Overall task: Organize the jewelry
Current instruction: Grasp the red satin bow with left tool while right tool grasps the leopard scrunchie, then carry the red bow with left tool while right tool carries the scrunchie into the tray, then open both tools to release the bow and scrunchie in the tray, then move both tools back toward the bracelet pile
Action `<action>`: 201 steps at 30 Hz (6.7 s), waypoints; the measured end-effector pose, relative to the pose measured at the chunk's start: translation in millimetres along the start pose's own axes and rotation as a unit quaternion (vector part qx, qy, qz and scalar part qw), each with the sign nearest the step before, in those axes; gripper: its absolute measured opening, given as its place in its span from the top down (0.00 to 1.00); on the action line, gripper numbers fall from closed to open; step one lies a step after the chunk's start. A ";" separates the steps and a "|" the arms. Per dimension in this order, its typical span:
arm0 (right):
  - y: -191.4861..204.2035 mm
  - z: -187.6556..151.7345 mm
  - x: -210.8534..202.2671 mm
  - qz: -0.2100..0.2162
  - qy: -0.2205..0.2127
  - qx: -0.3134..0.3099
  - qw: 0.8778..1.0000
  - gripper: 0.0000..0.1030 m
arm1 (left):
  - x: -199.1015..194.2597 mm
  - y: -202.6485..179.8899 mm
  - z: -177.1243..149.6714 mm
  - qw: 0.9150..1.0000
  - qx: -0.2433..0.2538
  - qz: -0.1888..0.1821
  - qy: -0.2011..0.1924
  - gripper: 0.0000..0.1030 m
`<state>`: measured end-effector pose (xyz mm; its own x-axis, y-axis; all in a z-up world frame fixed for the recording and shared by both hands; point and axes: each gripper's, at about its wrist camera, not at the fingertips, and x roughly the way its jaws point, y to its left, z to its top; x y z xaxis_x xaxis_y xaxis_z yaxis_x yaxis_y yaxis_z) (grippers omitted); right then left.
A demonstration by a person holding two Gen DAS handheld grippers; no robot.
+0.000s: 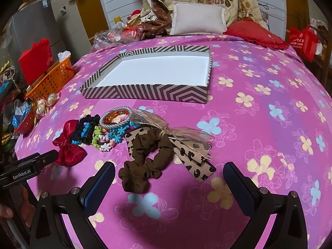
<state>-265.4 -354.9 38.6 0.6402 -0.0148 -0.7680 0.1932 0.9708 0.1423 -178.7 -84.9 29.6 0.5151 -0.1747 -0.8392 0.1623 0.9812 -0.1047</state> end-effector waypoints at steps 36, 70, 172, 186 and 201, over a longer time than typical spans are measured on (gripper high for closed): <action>-1.2 17.8 43.2 0.031 0.008 -0.027 0.999 0.74 | 30.2 -23.2 22.4 1.000 0.020 -0.025 0.003 0.78; 4.5 74.8 -18.7 0.051 -0.088 -0.036 0.994 0.77 | -22.5 -24.7 67.7 0.996 0.067 -0.028 -0.057 0.80; 49.9 32.3 -20.2 0.023 -0.046 -0.041 0.998 0.15 | -38.5 -16.9 26.0 0.995 0.059 0.023 -0.075 0.36; 48.9 26.8 -8.9 0.033 -0.038 -0.054 0.997 0.16 | -20.4 1.9 20.2 0.998 0.036 0.023 -0.045 0.36; 51.4 36.8 19.9 0.055 -0.016 -0.071 0.996 0.40 | -0.9 13.0 23.3 1.000 0.020 -0.002 -0.015 0.36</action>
<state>-215.4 -314.0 53.6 0.6761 0.0871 -0.7317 0.0160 0.9910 0.1328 -157.4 -73.9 41.4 0.5394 -0.1810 -0.8224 0.1977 0.9765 -0.0853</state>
